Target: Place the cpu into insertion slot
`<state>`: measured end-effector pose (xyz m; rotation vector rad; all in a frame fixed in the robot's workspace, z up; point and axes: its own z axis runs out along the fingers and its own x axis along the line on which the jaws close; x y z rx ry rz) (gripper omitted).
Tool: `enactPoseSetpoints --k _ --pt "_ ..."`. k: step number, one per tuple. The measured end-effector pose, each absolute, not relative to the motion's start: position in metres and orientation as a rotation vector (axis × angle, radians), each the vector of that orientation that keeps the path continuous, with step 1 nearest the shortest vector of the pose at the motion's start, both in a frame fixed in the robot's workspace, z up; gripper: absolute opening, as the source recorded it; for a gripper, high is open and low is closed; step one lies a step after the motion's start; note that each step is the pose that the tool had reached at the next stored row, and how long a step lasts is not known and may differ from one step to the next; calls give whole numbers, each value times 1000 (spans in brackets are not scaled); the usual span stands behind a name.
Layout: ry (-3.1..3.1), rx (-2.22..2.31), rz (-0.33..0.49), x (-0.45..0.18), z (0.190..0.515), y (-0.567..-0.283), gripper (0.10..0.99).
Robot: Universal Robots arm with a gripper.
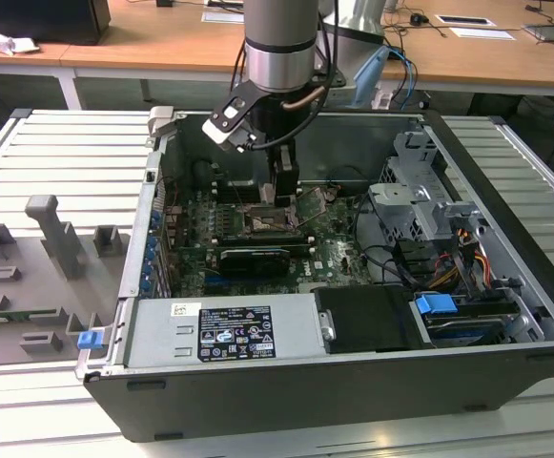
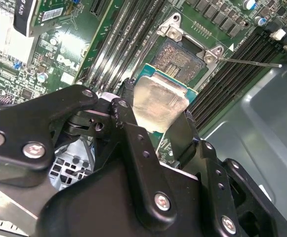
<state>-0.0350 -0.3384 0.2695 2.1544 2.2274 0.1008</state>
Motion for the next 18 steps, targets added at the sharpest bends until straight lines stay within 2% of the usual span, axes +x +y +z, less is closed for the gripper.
enactPoseSetpoints --k 10,18 --pt "2227 2155 101 -35 259 -332 529" --pt "2223 2159 101 -36 237 -320 529"
